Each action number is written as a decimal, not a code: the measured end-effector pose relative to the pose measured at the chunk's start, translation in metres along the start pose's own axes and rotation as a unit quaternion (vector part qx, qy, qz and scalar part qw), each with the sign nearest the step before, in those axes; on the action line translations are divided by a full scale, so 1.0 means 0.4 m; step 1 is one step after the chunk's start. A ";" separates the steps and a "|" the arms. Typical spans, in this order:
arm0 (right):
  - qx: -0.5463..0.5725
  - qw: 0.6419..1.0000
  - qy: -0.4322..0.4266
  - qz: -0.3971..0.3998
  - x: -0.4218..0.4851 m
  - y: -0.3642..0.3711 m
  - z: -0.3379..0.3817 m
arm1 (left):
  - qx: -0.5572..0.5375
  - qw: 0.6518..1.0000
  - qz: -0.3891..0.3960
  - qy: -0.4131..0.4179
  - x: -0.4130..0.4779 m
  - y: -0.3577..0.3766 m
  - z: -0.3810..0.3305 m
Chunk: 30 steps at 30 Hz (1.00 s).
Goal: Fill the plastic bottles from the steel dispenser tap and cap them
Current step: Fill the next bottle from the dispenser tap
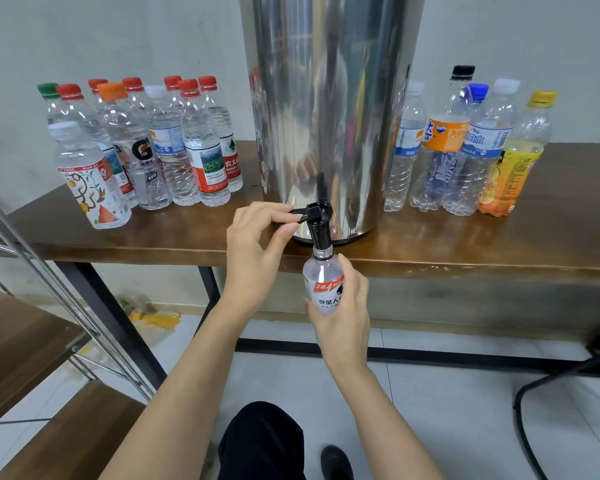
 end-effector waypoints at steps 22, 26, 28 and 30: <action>0.025 0.999 0.012 0.018 -0.003 0.007 -0.009 | -0.032 0.994 -0.098 -0.022 -0.050 0.027 0.013; 0.027 1.000 0.003 0.010 -0.007 0.005 -0.004 | -0.037 0.994 -0.099 -0.017 -0.051 0.026 0.011; 0.020 1.000 -0.007 0.005 -0.010 0.002 -0.001 | -0.035 0.994 -0.098 -0.017 -0.051 0.027 0.011; 0.012 1.000 -0.014 0.003 -0.011 0.000 0.002 | -0.033 0.994 -0.098 -0.017 -0.051 0.028 0.011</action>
Point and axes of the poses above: each hand's wrist, its own x-axis towards the middle knuckle, its own y-axis out of the palm, z = x × y, the point moved 6 cm from there along x, towards the middle knuckle, and after that the axes turned 13 degrees about -z, right-handed, at the moved point
